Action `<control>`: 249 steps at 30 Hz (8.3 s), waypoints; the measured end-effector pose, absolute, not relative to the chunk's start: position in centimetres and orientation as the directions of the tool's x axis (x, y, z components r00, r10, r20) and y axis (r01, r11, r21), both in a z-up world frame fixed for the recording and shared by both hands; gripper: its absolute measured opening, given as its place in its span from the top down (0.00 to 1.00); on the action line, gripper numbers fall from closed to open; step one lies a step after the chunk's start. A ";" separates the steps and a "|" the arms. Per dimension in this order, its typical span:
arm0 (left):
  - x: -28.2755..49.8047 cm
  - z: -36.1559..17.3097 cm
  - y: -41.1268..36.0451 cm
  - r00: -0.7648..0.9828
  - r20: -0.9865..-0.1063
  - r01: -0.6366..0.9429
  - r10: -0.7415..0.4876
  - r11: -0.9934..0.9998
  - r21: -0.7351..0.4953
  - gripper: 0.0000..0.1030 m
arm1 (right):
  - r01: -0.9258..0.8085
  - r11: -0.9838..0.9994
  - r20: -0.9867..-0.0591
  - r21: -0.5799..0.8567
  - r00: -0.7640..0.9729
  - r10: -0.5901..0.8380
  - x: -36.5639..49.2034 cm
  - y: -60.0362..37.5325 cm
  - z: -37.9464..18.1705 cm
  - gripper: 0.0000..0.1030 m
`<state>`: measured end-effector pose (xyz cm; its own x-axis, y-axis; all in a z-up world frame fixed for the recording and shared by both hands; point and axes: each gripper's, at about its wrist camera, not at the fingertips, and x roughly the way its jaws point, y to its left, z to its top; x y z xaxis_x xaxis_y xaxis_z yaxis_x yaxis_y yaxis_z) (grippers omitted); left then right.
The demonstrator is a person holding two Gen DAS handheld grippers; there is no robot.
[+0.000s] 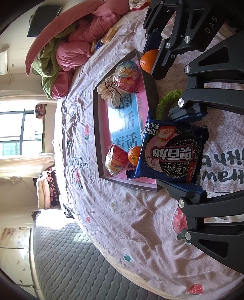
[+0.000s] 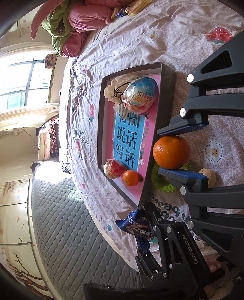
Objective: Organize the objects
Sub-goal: 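Lift and carry the snack packet and the large orange over the box, then lower the large orange with right tool while left tool lowers the snack packet into the box, then open right tool releasing the large orange into the box, then lower the blue snack packet into the box and open left tool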
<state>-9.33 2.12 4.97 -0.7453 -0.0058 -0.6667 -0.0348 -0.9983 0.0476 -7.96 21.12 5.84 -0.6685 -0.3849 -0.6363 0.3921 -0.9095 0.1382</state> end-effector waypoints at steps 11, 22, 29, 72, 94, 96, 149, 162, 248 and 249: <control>-9.8 5.3 2.4 -0.753 -0.658 -0.018 -0.018 -0.999 0.048 0.49 | 0.392 -0.909 -0.615 0.144 -0.684 -0.393 -8.3 20.9 6.8 0.67; -10.9 5.7 2.1 -0.763 -0.645 0.019 -0.037 -0.999 0.035 0.49 | 0.373 -0.917 -0.590 0.137 -0.713 -0.379 -8.8 21.0 7.8 0.67; -11.4 5.7 2.0 -0.767 -0.640 0.029 -0.043 -0.999 0.033 0.49 | 0.356 -0.924 -0.570 0.142 -0.733 -0.370 -9.2 21.3 8.5 0.67; -20.2 8.3 -1.3 -0.778 -0.618 0.145 -0.109 -0.989 -0.008 0.49 | 0.353 -0.924 -0.516 0.148 -0.770 -0.377 -16.5 22.5 12.0 0.67; -21.5 5.8 -2.5 -0.734 -0.667 0.150 -0.126 -0.988 0.021 0.49 | 0.356 -0.922 -0.536 0.155 -0.753 -0.381 -18.6 21.0 10.7 0.67; -21.3 5.4 -2.5 -0.728 -0.674 0.145 -0.125 -0.989 0.028 0.49 | 0.362 -0.921 -0.544 0.146 -0.748 -0.380 -18.5 20.7 10.4 0.67; -20.8 1.8 -1.3 -0.683 -0.722 0.090 -0.107 -0.994 0.062 0.49 | 0.379 -0.920 -0.683 0.104 -0.645 -0.343 -18.7 19.1 4.1 0.67; -21.1 1.7 -1.2 -0.684 -0.720 0.094 -0.114 -0.993 0.068 0.49 | 0.373 -0.924 -0.702 0.082 -0.637 -0.320 -19.0 19.0 3.2 0.67; -20.8 1.3 8.0 -0.672 -0.740 -0.075 0.008 -0.995 0.058 0.48 | 0.322 -0.947 -0.734 0.003 -0.642 -0.220 -16.7 25.0 5.2 0.44; -20.8 1.3 8.0 -0.672 -0.741 -0.075 0.007 -0.995 0.058 0.48 | 0.320 -0.947 -0.734 0.003 -0.643 -0.220 -16.7 25.0 5.2 0.44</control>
